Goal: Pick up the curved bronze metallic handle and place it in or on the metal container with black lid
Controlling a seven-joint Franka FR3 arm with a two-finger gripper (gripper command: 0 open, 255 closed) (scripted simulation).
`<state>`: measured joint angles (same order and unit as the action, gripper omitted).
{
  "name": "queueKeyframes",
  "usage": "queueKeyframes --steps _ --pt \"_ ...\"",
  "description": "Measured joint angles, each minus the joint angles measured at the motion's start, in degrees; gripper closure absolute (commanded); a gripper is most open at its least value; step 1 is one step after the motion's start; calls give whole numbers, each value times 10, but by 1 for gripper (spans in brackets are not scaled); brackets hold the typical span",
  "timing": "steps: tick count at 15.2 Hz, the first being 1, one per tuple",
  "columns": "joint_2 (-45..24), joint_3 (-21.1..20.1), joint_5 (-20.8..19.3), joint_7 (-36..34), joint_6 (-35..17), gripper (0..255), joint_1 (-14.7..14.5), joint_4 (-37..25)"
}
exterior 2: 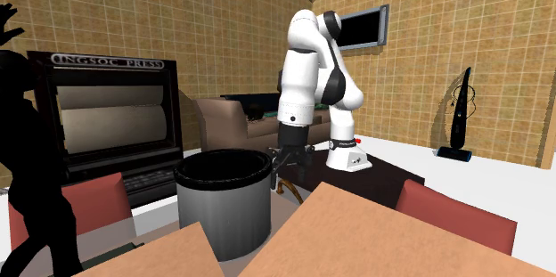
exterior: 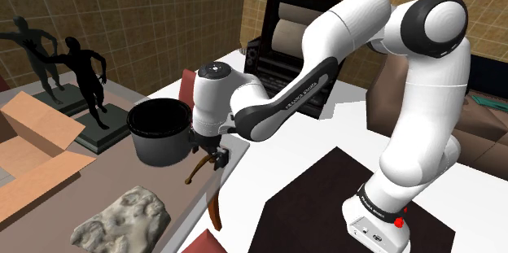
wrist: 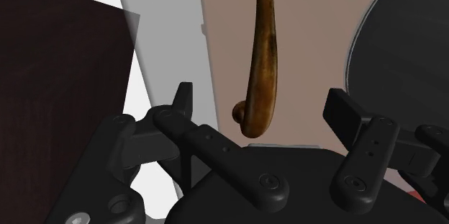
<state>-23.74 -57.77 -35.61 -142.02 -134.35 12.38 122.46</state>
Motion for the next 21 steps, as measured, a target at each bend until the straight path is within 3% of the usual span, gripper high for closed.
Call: queueKeyframes --steps 2,3,13,21 --pt "0 0 0 0 0 0 0 0" --pt "0 0 0 0 0 255 0 0" --pt "0 0 0 0 0 255 0 0" --pt "41 -47 55 38 32 255 39 -9"
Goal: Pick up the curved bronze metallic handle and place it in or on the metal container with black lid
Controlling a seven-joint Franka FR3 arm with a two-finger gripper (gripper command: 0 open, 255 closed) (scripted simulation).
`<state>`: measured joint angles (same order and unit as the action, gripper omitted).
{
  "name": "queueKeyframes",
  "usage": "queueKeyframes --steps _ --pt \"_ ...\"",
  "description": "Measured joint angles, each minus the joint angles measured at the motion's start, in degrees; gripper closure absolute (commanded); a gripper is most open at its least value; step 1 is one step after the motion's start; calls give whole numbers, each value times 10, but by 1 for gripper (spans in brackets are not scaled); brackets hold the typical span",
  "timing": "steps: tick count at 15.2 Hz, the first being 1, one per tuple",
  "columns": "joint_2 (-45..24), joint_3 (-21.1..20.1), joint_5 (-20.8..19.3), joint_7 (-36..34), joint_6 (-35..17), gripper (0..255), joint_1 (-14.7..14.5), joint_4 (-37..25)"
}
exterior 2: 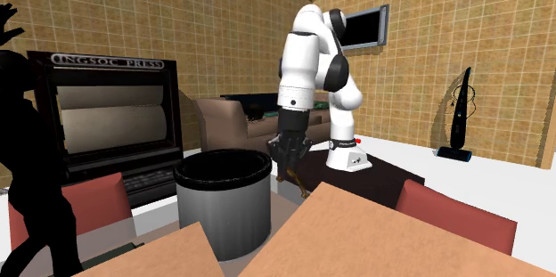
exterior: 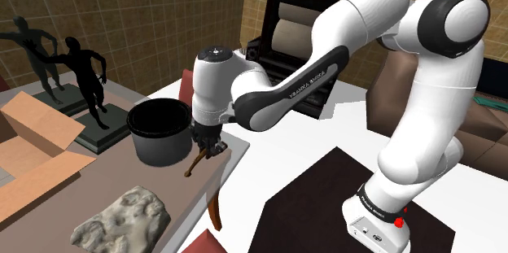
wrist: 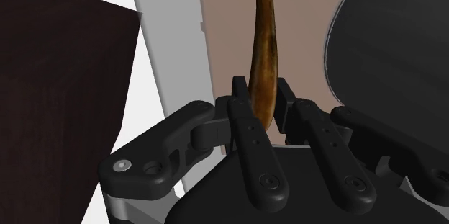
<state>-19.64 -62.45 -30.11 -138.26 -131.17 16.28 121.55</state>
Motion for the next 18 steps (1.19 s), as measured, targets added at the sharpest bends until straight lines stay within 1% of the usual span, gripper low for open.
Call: queueKeyframes --steps 11,12,14,18 --pt "63 -66 85 61 53 255 62 -27" --pt "73 -74 97 70 58 255 72 -28" --pt "85 -85 112 81 70 255 82 -37" --pt "117 -109 153 109 91 255 110 -49"
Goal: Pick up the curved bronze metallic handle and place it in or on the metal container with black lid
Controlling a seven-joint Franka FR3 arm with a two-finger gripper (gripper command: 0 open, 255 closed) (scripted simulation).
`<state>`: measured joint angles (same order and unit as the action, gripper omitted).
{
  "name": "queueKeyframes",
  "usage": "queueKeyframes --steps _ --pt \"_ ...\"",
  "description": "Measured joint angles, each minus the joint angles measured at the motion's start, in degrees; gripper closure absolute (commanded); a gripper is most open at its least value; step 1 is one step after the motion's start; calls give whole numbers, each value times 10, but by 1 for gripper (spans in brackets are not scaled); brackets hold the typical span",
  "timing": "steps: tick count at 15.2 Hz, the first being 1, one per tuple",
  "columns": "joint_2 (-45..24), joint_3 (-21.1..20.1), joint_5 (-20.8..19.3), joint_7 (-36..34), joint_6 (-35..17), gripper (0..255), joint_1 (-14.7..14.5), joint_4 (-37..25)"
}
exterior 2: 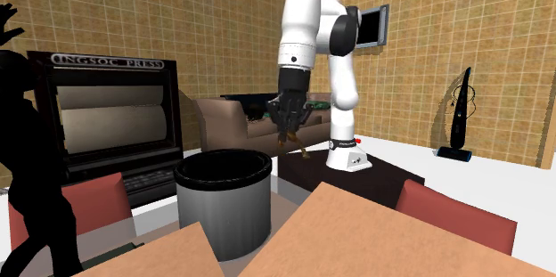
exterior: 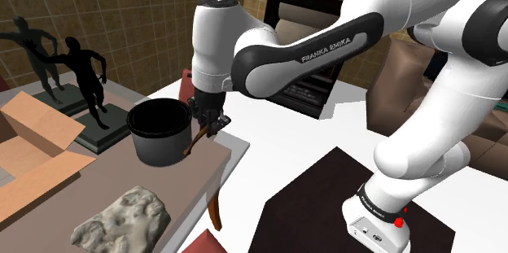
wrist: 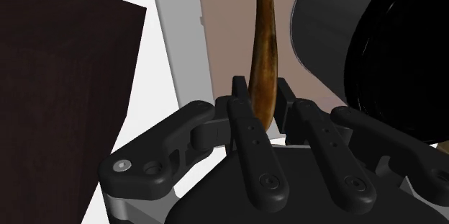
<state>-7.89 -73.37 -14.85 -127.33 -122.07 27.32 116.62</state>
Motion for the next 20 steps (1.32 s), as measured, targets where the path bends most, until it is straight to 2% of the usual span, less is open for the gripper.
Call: queueKeyframes --steps 4,7,16,17,18,19,20 --pt "17 -10 22 17 24 255 12 -21" --pt "55 -23 66 48 40 255 36 -30" --pt "94 -21 113 86 104 255 48 -87" --pt "55 -35 87 64 114 255 42 -104" --pt "17 -37 41 42 127 255 33 -122" --pt "-24 -27 -2 22 142 255 9 -147" --pt "-78 7 -53 -4 162 255 -46 -186"
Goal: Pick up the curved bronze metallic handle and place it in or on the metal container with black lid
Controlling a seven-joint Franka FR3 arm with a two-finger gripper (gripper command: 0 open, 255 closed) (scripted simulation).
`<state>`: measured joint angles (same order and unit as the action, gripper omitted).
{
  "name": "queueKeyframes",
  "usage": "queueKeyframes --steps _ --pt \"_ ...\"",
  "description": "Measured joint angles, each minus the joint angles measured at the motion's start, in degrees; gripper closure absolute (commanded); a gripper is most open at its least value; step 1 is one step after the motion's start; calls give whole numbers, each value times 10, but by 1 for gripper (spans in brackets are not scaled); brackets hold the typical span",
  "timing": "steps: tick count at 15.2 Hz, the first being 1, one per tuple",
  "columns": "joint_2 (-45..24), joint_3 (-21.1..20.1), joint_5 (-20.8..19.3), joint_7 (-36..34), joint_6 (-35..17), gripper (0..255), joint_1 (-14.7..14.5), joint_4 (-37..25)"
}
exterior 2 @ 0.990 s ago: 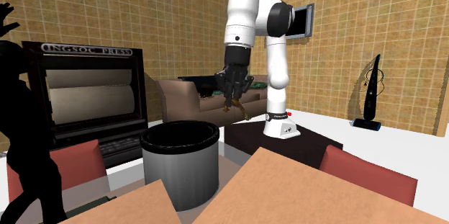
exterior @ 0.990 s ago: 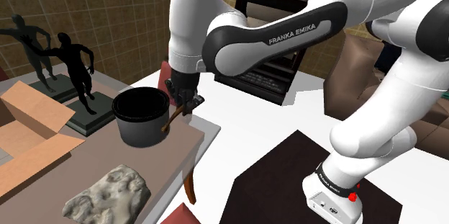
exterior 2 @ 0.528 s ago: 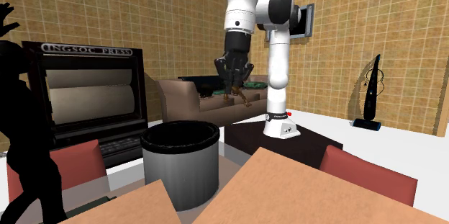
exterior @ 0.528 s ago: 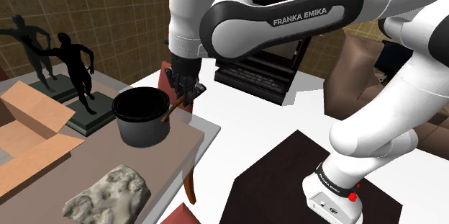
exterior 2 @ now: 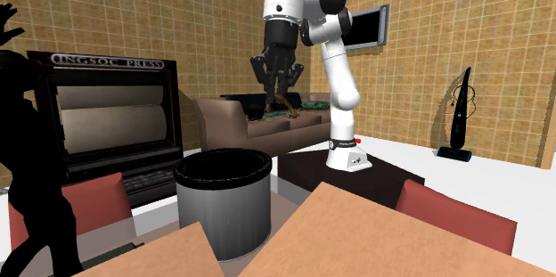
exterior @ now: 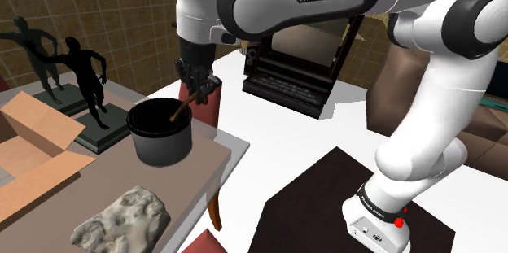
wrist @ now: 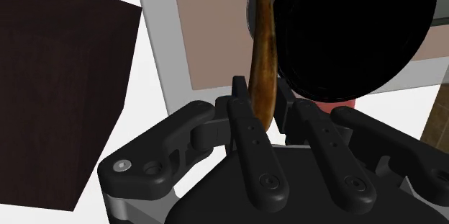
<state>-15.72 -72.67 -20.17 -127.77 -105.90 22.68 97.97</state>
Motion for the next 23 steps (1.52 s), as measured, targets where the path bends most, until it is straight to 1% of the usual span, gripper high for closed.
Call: queueKeyframes --steps 2,3,5,6,8,9,10,12,14,21,23 --pt "-68 51 -61 -19 32 255 -78 -70" --pt "-91 67 -80 -21 44 255 -104 -97" --pt "-141 101 -115 -19 77 255 -161 -173" --pt "-157 111 -125 -12 92 255 -180 -205" --pt "-218 148 -161 4 131 255 -249 -311" --pt "-253 168 -180 16 158 255 -292 -382" --pt "-266 176 -187 21 166 255 -307 -406" --pt "-274 180 -191 19 160 255 -311 -406" --pt "-271 177 -190 15 143 255 -298 -381" --pt "-271 176 -193 -3 89 255 -271 -314" --pt "-275 177 -196 -7 78 255 -269 -304"
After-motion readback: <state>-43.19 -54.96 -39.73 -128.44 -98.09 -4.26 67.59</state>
